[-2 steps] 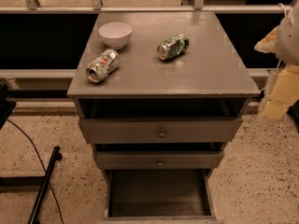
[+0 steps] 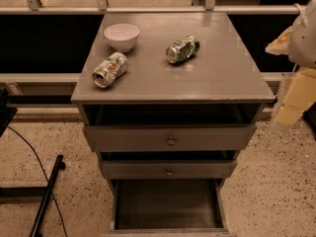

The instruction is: Place green can into bottom drawer

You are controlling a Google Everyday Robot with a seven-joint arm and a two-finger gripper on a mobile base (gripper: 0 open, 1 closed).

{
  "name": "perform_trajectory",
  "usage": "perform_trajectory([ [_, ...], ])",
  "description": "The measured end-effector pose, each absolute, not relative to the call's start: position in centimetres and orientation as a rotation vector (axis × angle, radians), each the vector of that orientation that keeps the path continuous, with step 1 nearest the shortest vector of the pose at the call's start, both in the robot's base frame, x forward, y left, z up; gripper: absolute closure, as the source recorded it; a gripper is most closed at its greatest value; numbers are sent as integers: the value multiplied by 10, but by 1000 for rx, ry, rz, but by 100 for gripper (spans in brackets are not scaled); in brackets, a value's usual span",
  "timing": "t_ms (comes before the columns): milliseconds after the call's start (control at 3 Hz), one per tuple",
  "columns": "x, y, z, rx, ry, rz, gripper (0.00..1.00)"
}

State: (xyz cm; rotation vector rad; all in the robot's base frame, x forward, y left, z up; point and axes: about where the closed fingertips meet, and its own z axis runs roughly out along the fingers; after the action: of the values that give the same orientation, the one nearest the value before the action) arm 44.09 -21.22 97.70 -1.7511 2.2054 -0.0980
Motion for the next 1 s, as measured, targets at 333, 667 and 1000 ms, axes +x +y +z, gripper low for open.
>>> perform_trajectory([
  [333,471,-196,971,-1826,2105,-101,0],
  [667,509,-185,967,-1905,2002,-116,0],
  [1000,548,-172,964,-1984,1900,-122,0],
])
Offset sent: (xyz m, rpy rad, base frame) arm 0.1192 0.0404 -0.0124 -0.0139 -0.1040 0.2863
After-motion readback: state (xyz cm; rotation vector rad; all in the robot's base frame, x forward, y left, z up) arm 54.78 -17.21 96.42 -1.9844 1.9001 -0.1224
